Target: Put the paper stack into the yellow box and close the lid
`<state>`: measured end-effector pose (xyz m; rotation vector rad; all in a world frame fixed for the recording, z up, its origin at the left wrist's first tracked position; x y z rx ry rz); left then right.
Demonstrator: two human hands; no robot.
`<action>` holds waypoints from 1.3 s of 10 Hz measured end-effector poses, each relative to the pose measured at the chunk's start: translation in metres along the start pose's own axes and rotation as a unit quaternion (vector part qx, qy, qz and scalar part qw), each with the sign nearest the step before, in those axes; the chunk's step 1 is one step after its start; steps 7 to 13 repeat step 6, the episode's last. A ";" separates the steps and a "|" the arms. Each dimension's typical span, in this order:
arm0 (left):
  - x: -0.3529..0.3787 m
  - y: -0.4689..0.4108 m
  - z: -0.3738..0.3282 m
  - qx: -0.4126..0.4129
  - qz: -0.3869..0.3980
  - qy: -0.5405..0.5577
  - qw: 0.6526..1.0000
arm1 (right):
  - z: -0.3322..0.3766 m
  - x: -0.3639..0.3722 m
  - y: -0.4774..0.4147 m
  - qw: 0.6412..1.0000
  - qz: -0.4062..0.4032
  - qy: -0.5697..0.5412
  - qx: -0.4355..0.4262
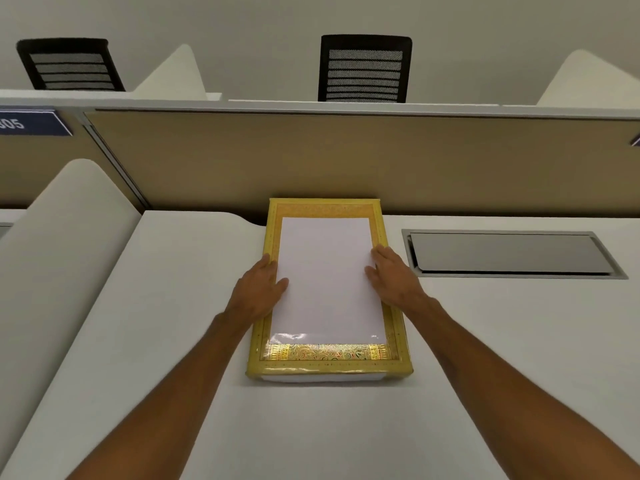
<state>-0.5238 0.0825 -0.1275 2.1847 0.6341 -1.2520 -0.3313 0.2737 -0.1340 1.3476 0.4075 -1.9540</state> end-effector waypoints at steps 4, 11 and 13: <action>0.008 0.022 -0.011 0.028 -0.010 -0.044 0.999 | 0.002 -0.023 0.032 0.999 -0.010 0.034 -0.004; -0.001 0.070 -0.061 0.109 -0.077 -0.045 0.990 | -0.018 -0.049 0.087 0.998 -0.043 0.039 0.008; -0.001 0.070 -0.061 0.109 -0.077 -0.045 0.990 | -0.018 -0.049 0.087 0.998 -0.043 0.039 0.008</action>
Point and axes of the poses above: each hand's wrist, its own y-axis away from the middle knuckle, its own x-axis out of the palm, z = x × y, the point moved 5 cm from there along -y, towards the middle knuckle, and after that the axes turned 5 degrees about -z, right-handed, at the moved point
